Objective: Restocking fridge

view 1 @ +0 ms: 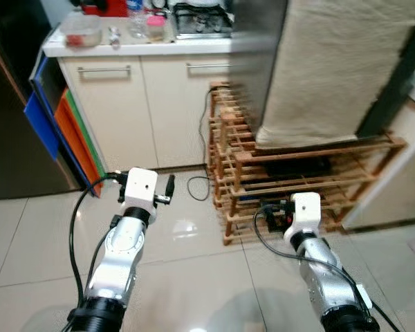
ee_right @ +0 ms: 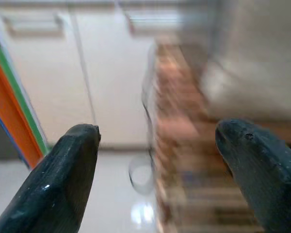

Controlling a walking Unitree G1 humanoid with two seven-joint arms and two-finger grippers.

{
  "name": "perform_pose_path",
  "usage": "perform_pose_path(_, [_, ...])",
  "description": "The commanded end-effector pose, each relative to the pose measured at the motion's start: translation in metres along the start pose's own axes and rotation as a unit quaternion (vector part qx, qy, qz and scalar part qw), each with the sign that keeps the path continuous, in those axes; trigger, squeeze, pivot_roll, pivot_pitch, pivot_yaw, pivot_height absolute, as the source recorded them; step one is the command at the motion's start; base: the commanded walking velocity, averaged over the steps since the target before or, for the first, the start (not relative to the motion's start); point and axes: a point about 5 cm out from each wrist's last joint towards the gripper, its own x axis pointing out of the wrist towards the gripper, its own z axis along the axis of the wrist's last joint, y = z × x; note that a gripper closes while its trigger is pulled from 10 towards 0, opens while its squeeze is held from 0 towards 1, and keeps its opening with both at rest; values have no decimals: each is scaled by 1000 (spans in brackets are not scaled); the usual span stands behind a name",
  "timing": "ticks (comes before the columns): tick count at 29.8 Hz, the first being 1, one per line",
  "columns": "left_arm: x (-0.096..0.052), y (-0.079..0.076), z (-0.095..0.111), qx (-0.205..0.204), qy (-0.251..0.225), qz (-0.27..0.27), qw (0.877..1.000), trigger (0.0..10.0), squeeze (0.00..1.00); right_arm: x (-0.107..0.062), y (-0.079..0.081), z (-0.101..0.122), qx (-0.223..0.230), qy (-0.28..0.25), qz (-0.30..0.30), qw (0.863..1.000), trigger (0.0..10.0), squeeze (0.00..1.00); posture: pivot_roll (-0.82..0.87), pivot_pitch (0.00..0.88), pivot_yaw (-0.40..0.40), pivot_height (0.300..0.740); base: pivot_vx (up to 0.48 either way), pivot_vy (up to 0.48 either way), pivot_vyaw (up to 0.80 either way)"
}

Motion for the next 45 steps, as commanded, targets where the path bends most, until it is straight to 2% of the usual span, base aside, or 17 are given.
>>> perform_pose_path(1, [0, 11, 11, -15, -31, 30, 999, 10000, 0, 6, 5, 16, 0, -33, 6, 999, 10000, 0, 19, 0, -8, 740, 454, 0, 0])
perform_pose_path(9, [-9, 22, 2, -20, -14, 52, 998, 10000, 0, 7, 7, 14, 9, -24, 12, 1000, 10000, 0, 32, 0, -12, 740, 457, 0, 0])
perform_pose_path(15, [-13, 20, 2, -21, -17, 46, 999, 10000, 0, 5, 14, 8, 8, -12, 29, 999, 10000, 0, 40, 0, -11, 740, 458, 0, 716])
perform_pose_path(18, [-13, 19, 2, -19, -17, 40, 999, 10000, 0, 4, 16, 6, 22, -10, 24, 999, 10000, 0, 44, 0, -11, 740, 456, 0, 696])
perform_pose_path(21, [-11, 17, 1, -1, -11, 30, 999, 10000, 0, 5, 15, 2, 16, 5, 19, 1000, 10000, 0, 44, 0, -11, 740, 458, 0, 225])
perform_pose_path(23, [-11, 13, 0, 14, -9, 19, 1000, 10000, 0, 5, 14, 1, 14, 6, 20, 1000, 10000, 0, 43, 0, -10, 740, 0, 0, 0])
perform_pose_path(26, [-9, 9, 1, 14, -8, 7, 1000, 10000, 0, 5, 12, 1, 13, 8, 18, 1000, 10000, 0, 43, 0, -10, 740, 0, 0, 0])
perform_pose_path(28, [-9, 8, 2, -5, -9, 0, 1000, 10000, 0, 5, 12, 0, 12, 8, 17, 1000, 10000, 0, 40, 0, -8, 740, 0, 472, 0])
perform_pose_path(40, [-8, 8, 1, 7, -3, -6, 1000, 10000, 0, 2, 14, -3, 12, 9, 17, 1000, 10000, 0, 36, 0, -7, 740, 0, 480, 0])
perform_pose_path(44, [-6, 11, -3, 27, 11, -1, 1000, 10000, 0, 2, 15, -4, 14, 9, 17, 1000, 10000, 0, 35, 0, -5, 740, 0, 446, 0])
perform_pose_path(45, [-5, 12, -3, 50, 11, 1, 999, 10000, 0, 1, 15, -3, 14, 9, 17, 1000, 10000, 0, 33, 0, -5, 740, 0, 0, 0])
